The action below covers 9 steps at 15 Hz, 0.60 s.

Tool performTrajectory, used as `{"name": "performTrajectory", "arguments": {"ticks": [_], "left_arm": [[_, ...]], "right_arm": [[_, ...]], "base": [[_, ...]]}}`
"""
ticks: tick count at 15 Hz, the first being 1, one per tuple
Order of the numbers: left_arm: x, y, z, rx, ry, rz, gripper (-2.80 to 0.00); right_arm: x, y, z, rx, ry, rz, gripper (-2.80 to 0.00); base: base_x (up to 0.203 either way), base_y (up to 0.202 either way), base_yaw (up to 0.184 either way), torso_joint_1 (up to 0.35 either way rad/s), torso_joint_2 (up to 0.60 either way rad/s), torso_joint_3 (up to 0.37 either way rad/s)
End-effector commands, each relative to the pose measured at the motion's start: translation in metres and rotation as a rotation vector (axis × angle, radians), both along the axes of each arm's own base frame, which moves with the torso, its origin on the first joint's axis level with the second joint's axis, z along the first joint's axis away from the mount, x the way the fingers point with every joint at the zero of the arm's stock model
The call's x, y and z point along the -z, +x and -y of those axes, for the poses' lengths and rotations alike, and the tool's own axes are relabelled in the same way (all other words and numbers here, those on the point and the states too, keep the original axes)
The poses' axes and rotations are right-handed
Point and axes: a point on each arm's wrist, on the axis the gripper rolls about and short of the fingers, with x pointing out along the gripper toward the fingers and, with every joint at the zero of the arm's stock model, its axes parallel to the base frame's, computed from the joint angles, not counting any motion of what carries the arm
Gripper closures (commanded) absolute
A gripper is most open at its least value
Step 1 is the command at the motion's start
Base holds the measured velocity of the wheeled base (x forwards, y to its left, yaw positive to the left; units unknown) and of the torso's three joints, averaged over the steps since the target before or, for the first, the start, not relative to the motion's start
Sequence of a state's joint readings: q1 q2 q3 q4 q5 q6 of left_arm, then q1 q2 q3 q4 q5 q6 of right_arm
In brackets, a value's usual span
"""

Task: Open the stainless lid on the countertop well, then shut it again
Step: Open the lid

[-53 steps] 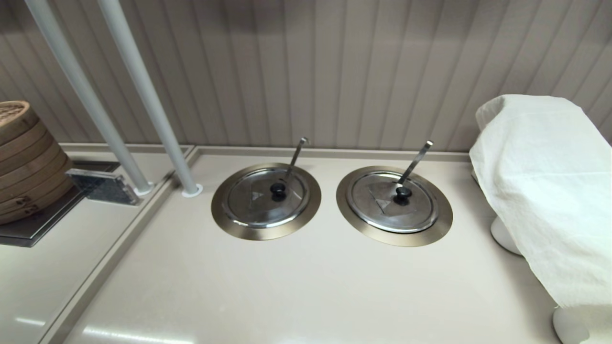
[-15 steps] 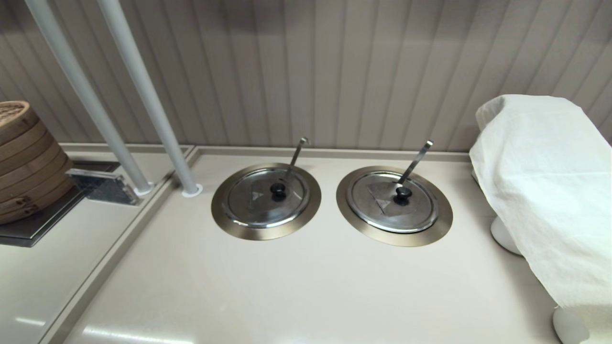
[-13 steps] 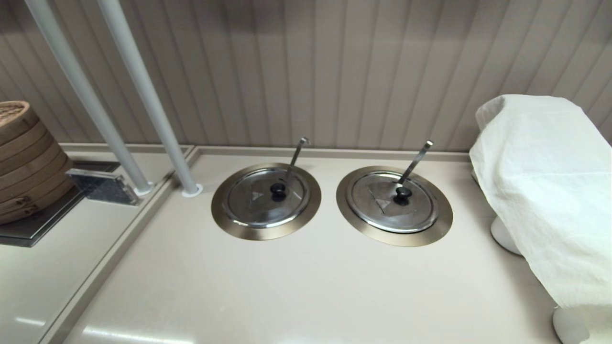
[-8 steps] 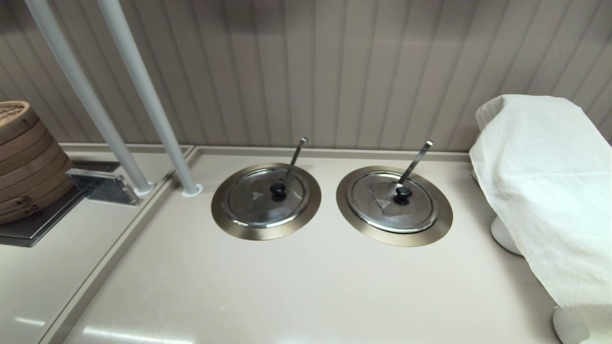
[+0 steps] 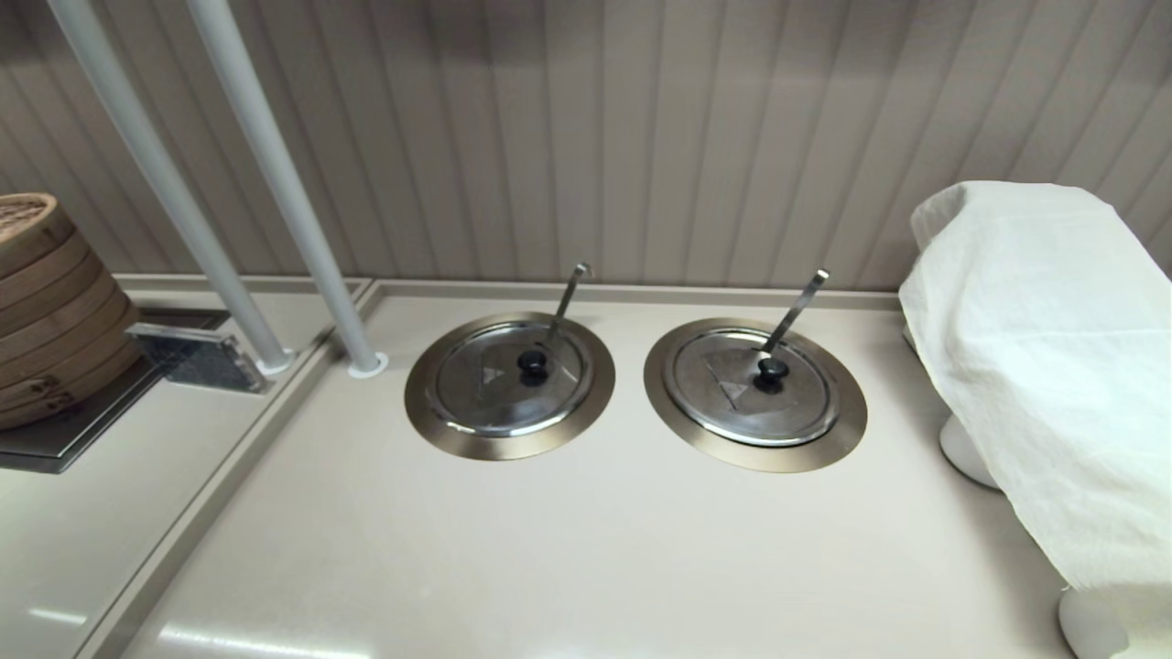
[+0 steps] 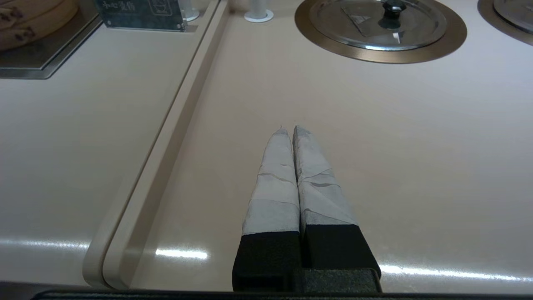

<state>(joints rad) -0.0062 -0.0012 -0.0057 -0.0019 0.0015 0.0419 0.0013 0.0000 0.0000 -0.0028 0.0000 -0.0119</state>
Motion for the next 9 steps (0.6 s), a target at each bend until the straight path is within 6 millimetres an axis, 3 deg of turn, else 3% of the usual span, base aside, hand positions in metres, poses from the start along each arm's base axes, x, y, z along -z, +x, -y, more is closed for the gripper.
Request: {"name": "performTrajectory", "arguments": {"ticks": [1, 3, 4, 6, 9], "left_arm": [[-0.025, -0.006, 0.001, 0.052, 0.025, 0.070, 0.00], [-0.069, -0.013, 0.002, 0.104, 0.038, 0.131, 0.00], [-0.086, -0.007, 0.003, 0.120, 0.039, 0.103, 0.00], [-0.119, 0.019, 0.003, 0.146, 0.032, 0.013, 0.00], [-0.154, 0.084, 0.004, 0.170, 0.017, -0.140, 0.00]], "right_arm": [[0.000, 0.000, 0.000, 0.000, 0.000, -0.001, 0.00], [0.000, 0.000, 0.000, 0.000, 0.000, -0.001, 0.00], [0.000, 0.000, 0.000, 0.000, 0.000, -0.001, 0.00], [0.000, 0.000, 0.000, 0.000, 0.000, -0.001, 0.00], [0.000, 0.000, 0.000, 0.000, 0.000, 0.000, 0.00]], "base": [[0.000, 0.000, 0.000, 0.000, 0.00, 0.000], [0.000, 0.000, 0.000, 0.000, 0.00, 0.000], [0.000, 0.000, 0.000, 0.000, 0.00, 0.000], [0.000, 0.000, 0.000, 0.000, 0.00, 0.000], [0.000, 0.000, 0.000, 0.000, 0.00, 0.000]]}}
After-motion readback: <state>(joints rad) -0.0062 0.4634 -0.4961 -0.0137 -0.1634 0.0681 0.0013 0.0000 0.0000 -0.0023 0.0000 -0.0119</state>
